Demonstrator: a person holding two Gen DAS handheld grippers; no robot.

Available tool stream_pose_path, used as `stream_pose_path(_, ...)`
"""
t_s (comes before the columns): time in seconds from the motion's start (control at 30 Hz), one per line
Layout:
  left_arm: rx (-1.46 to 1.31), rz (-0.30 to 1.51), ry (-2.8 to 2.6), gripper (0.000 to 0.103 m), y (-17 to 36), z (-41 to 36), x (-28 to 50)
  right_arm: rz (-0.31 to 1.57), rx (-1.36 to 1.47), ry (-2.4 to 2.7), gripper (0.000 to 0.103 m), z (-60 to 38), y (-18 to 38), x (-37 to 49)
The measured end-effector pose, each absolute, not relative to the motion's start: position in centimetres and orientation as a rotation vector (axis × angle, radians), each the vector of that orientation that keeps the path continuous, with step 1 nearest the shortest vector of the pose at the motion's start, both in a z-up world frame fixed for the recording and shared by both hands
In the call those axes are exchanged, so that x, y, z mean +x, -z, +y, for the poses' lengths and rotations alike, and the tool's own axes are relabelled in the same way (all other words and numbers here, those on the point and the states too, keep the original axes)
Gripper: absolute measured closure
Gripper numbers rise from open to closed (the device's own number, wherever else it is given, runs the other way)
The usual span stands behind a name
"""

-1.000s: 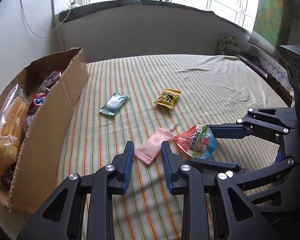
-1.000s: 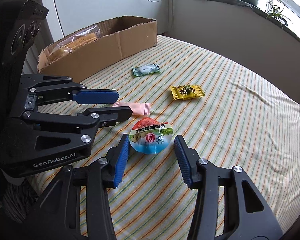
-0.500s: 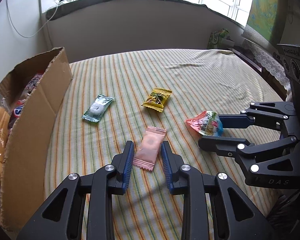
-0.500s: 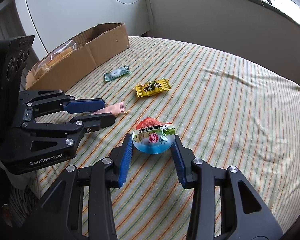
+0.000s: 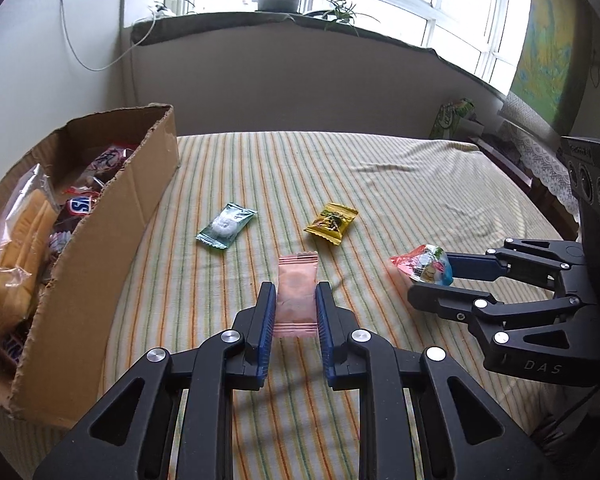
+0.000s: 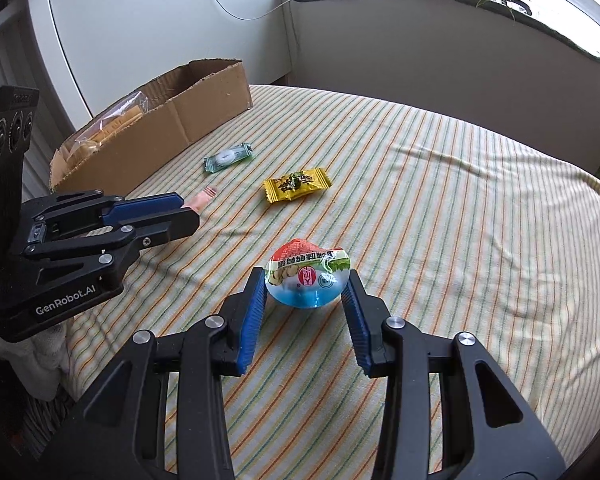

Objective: Organize snacks
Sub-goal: 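Carry the colourful packet and pink candy over the cardboard box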

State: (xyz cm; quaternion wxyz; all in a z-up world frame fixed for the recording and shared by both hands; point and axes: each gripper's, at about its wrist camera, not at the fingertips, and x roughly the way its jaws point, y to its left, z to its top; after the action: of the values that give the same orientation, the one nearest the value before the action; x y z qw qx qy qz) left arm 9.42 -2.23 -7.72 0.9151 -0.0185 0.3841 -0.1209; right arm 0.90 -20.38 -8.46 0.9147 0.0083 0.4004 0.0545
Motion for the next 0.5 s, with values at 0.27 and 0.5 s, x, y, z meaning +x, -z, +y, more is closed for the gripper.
stream_pose_path(0.27, -0.054, 0.719, 0.274, 0.085, 5.4, -2.5, 7.9, 0.761, 0.049, -0.116, 0.063, -20.0, 6.7, 0.3)
stream_pose_path(0.5, -0.093, 0.624, 0.245, 0.085, 2.4, -0.4, 6.8, 0.699, 0.077, -0.153, 0.063, -18.1, 4.2, 1.2)
